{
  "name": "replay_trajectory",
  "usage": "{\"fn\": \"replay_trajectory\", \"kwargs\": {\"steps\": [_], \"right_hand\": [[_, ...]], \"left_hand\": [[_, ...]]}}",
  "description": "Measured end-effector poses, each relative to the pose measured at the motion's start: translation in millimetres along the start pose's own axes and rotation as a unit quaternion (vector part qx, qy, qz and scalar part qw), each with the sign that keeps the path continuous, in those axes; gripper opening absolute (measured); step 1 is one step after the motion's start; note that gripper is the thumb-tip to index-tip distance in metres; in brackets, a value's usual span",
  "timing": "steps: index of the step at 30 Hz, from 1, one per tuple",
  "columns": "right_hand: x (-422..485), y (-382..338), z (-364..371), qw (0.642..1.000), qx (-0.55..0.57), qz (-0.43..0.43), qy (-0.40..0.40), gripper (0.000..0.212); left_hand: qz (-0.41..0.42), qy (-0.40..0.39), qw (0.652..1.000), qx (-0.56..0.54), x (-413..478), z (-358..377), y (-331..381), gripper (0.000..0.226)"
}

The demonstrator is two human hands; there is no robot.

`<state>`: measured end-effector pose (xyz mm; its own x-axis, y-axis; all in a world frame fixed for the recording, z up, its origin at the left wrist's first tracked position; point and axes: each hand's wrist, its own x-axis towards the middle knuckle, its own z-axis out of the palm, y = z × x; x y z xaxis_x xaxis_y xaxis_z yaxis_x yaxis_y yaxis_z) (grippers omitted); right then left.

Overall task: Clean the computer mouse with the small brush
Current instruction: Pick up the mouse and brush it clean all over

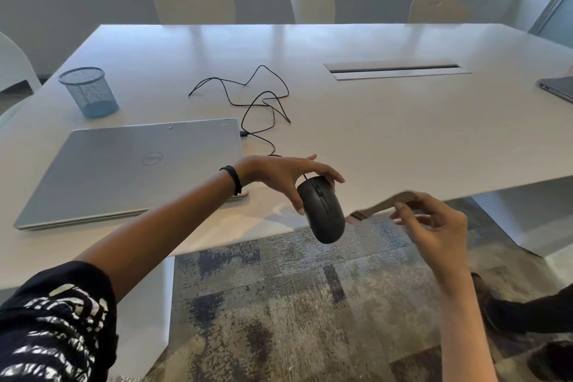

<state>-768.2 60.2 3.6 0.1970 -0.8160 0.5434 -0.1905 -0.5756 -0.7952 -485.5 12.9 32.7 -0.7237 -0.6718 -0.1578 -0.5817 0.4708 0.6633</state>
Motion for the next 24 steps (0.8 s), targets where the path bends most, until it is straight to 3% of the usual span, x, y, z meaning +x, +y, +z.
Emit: {"fn": "replay_trajectory", "kwargs": {"steps": [7,12,18,24], "right_hand": [[-1,-15,7,0.993,0.102,-0.004,0.054,0.011],[-4,-18,3,0.997,0.078,0.016,-0.011,0.027],[-3,-16,1,0.995,0.097,0.012,0.017,0.033],[-5,-13,-7,0.993,0.091,0.042,-0.065,0.03]], "left_hand": [[-0.003,-0.001,1.0,0.004,2,0,0,0.08],[-0.002,-0.001,1.0,-0.012,2,-1,-1,0.079],[-0.004,0.003,1.0,-0.007,2,-2,-2,0.079],[-0.013,0.013,1.0,-0.008,-1,-2,-5,0.08]]}}
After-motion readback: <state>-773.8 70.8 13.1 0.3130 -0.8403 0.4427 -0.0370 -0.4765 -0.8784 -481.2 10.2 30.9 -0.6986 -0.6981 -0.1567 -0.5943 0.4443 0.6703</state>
